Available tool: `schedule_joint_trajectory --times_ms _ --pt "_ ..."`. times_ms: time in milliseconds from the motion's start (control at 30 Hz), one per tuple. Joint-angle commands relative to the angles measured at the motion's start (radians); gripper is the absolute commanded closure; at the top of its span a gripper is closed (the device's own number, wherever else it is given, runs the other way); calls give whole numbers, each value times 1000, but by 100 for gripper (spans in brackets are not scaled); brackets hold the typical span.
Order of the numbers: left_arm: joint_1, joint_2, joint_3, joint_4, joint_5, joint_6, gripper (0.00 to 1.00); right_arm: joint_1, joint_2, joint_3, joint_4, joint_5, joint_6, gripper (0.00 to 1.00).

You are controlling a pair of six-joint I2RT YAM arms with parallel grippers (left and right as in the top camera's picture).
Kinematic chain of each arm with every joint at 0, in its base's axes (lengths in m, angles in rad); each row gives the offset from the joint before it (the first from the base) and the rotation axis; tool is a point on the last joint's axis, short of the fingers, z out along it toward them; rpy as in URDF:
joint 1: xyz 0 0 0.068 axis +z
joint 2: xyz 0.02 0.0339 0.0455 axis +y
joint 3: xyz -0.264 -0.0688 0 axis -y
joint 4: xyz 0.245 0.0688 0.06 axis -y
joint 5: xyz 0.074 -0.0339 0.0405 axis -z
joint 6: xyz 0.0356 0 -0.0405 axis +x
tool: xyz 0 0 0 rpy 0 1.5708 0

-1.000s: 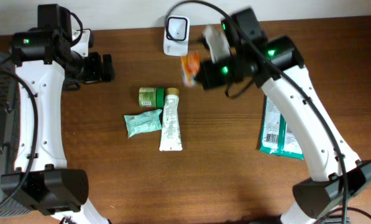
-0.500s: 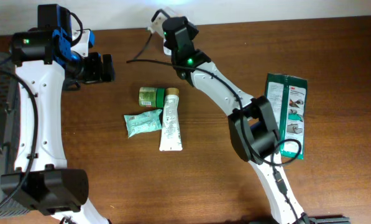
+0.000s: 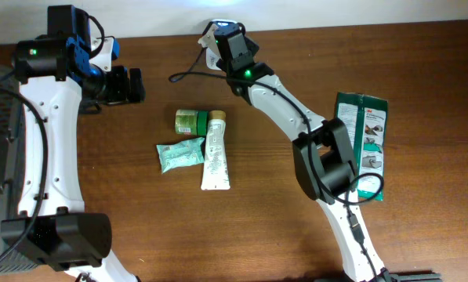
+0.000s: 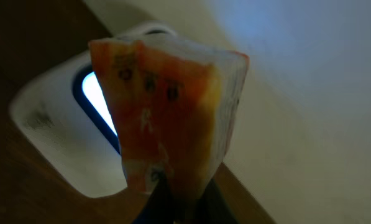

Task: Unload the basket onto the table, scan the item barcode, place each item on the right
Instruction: 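Carry the tissue pack up to the barcode scanner with the right gripper, then lower the tissue pack beside the glove pack at right and release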

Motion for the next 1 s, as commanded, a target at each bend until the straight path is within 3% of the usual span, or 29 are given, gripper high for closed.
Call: schedule_joint_trajectory --times_ms 0,67,167,267,367,467,600,700,767,867,967 --pt "4 -9 5 -1 3 12 1 -30 -223 10 -117 -187 395 96" --pt "4 -9 5 -1 3 12 1 -75 -355 10 -308 -369 626 96" --pt "4 -9 5 -1 3 12 1 -163 -534 10 -648 -524 801 96" --pt "4 -9 5 -1 3 12 1 -307 -668 10 -982 -612 806 96" --pt "4 -9 5 -1 3 12 1 -490 -652 4 -1276 -606 805 96" --pt "4 -9 5 -1 3 12 1 -635 -621 -134 -1287 -599 805 96" --pt "4 -9 5 -1 3 12 1 -761 -620 -516 -1037 -599 805 95" --pt "4 -9 5 -1 3 12 1 -777 -620 -673 -930 -599 781 48" --pt "4 -9 5 -1 3 12 1 -777 -620 -665 -935 -611 773 43" --pt "4 -9 5 -1 3 12 1 -750 -620 -528 -1042 -808 618 37" --pt "4 -9 5 -1 3 12 1 -567 -620 -483 -1057 -940 587 37"
